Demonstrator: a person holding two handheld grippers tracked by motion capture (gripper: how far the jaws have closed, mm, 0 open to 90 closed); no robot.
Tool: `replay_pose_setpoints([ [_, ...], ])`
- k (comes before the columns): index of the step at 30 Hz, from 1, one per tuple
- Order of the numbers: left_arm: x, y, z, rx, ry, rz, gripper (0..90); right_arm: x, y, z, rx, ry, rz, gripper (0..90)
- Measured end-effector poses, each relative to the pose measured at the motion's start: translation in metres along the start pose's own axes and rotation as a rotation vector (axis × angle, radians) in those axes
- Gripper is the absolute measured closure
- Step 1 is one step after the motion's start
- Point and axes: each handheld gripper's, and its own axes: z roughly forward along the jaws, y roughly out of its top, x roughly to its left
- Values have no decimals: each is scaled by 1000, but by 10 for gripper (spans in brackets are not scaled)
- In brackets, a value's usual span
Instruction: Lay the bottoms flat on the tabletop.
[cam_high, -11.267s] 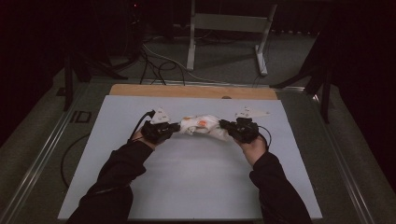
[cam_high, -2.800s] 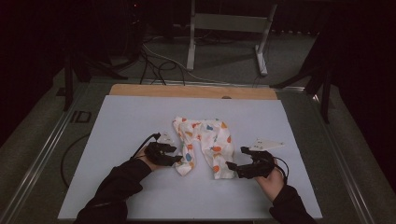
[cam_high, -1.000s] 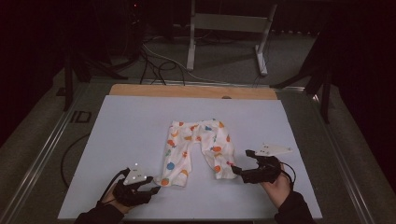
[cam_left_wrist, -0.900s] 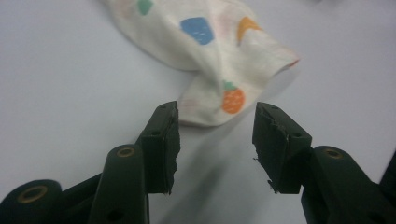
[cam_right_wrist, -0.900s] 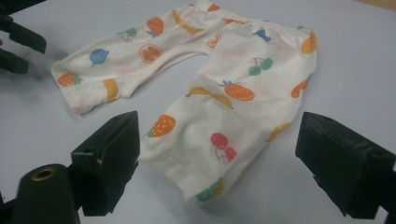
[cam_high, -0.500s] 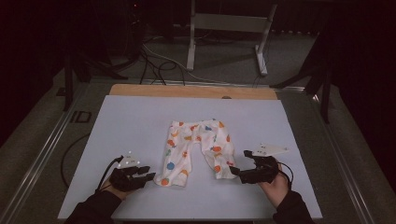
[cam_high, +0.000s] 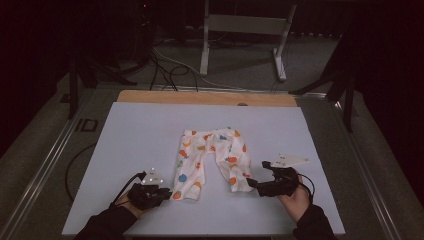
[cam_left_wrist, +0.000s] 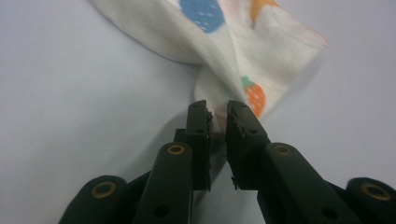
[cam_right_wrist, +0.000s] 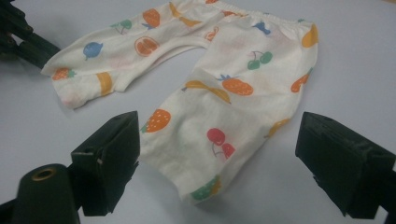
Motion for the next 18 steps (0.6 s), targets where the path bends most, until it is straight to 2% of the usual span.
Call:
replay_pose_setpoints([
  [3, -2, 1, 0, 21, 7, 7, 835, 0, 0, 1, 4, -1, 0, 139],
  [5, -1, 1, 0, 18, -5, -21, 884, 0, 0, 2, 9, 1, 0, 139],
  [9, -1, -1, 0, 1, 3, -36, 900, 1, 0, 2, 12, 0, -3, 139],
  [11, -2, 1, -4, -13, 54, -25, 900, 1, 1, 1, 8, 1, -3, 139],
  [13, 0, 3, -11, -39, 74, -34, 900, 1, 1, 0, 5, 2, -2, 140],
  [14, 0, 4, -17, -59, 103, -36, 900, 1, 1, 0, 6, -1, -2, 139],
  [16, 0, 3, -24, -87, 128, -48, 900, 0, 1, -1, 3, -2, 3, 139],
  [18, -1, 1, -28, -100, 156, -53, 900, -1, 1, -2, -4, -6, 1, 139],
])
